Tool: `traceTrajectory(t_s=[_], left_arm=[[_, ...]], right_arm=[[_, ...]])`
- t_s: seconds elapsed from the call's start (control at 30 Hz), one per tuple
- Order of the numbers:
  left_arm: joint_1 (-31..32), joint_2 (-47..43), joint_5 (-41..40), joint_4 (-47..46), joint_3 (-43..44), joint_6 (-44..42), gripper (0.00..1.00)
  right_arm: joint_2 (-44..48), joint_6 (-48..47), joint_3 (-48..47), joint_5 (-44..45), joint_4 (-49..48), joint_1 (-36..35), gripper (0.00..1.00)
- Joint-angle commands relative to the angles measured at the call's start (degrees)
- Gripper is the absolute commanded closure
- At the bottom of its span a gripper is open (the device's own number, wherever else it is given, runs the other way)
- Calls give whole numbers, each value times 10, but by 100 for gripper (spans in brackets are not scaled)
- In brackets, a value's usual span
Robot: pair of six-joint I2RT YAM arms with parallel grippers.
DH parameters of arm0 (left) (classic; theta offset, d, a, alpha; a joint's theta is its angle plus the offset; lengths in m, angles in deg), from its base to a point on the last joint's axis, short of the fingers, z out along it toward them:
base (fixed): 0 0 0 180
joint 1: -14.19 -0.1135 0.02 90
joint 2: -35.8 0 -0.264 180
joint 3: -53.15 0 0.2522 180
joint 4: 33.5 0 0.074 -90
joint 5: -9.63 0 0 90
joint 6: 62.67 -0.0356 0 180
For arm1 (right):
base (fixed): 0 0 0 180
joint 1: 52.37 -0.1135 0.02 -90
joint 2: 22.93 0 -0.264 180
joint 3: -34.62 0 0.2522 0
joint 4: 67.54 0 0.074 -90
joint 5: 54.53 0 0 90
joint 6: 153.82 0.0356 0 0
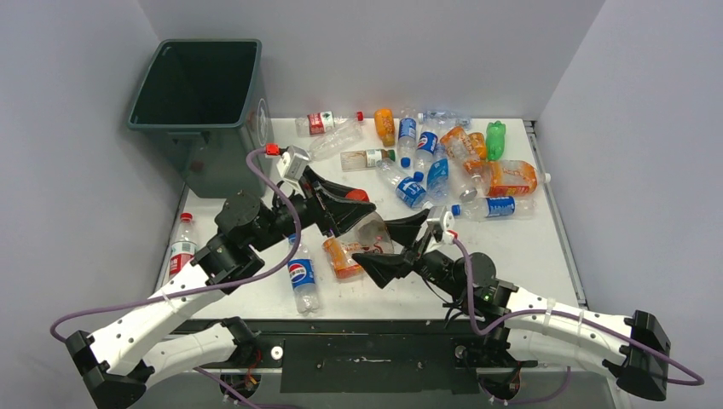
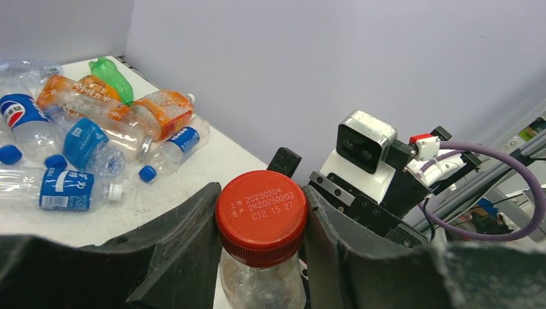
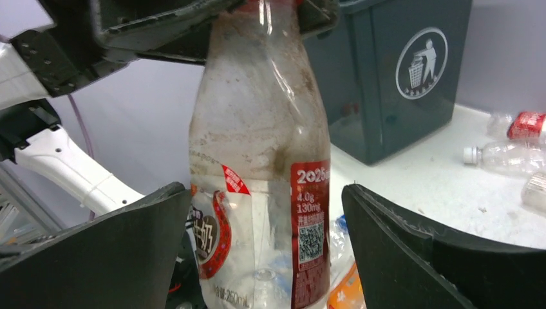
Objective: Put the plastic bottles in the bin
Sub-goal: Pick up the plastic bottle at the center of the board, then place the plastic bottle in the trash bin.
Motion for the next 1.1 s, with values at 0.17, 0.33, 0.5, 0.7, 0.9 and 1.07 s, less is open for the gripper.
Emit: traceTrajectory(t_s=[0.17, 0.33, 0.5, 0.7, 0.9, 1.07], left_arm=[[-4, -37, -174, 96, 129, -182, 100], [-11, -27, -397, 98, 193, -327, 100], [-131, 60, -498, 97, 275, -378, 100], [-308, 125, -463, 32, 325, -312, 100], [-389, 220, -440, -7, 369, -284, 100], [-423, 286, -434, -23, 392, -292, 100]], right_arm=[[40, -1, -117, 59, 243, -5, 10], [57, 9, -152, 99, 314, -4, 10], [74, 30, -96, 196, 286, -4, 10], [71, 32, -75, 235, 312, -4, 10], [77, 32, -77, 239, 365, -4, 10], [100, 32, -61, 253, 376, -3, 10]])
